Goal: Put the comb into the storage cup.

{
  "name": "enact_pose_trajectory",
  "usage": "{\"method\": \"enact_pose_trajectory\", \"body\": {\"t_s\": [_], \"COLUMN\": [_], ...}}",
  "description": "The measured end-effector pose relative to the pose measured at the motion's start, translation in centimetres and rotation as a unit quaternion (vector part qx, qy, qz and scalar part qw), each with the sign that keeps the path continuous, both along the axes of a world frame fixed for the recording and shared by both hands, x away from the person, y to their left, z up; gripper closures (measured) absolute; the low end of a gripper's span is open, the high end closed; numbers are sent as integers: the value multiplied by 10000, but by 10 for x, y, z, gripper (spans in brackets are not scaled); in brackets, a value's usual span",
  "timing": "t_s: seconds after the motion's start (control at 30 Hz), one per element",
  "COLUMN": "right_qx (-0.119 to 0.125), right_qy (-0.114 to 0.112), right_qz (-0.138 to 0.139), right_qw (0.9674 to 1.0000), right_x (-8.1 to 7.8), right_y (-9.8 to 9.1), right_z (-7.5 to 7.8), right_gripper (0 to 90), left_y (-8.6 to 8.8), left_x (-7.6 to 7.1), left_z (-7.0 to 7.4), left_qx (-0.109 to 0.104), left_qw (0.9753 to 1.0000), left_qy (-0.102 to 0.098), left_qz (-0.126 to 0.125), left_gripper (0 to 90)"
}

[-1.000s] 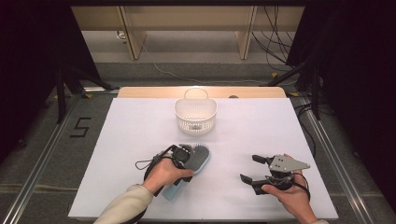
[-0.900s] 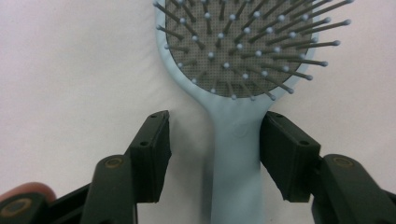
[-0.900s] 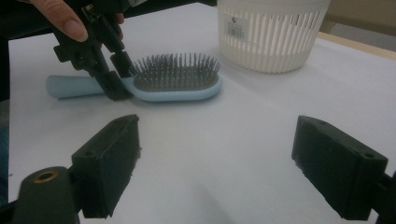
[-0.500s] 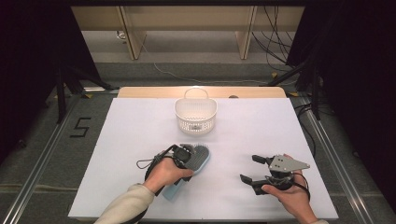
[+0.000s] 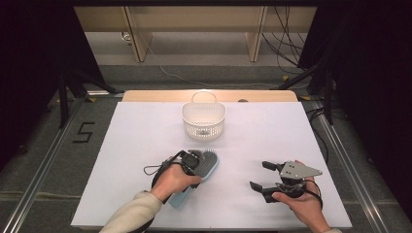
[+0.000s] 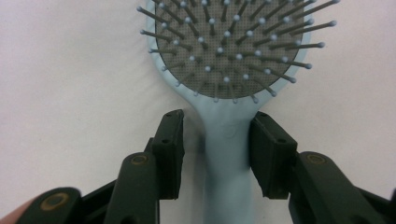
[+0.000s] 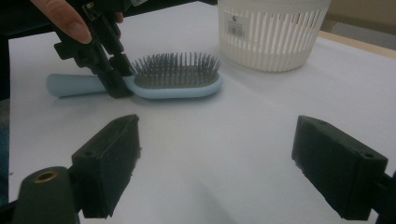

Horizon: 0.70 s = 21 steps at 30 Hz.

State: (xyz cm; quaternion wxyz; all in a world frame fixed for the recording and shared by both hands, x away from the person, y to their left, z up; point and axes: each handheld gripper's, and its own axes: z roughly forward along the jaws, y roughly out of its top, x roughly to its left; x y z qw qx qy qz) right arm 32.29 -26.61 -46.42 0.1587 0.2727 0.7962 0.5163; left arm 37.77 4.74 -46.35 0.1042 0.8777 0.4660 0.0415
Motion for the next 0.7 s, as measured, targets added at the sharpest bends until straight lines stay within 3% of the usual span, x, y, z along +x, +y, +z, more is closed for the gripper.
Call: {"method": "enact_pose_trajectory", "body": {"t_s": [0.33, 0.7], "right_qx": [-8, -20], "right_qy": [0, -8], "right_qz": [0, 4], "right_qw": [10000, 10000], "right_x": [0, 0], "right_y": [0, 0], "right_z": [0, 0], "right_gripper": [161, 161], "left_y": [-1, -2], "left_x": [1, 0], "left_z": [1, 1], "left_qx": [25, 42], "left_qw": [9999, 10000], "left_qy": [98, 73], "left_qz": [-29, -45], "left_gripper": [673, 685]}}
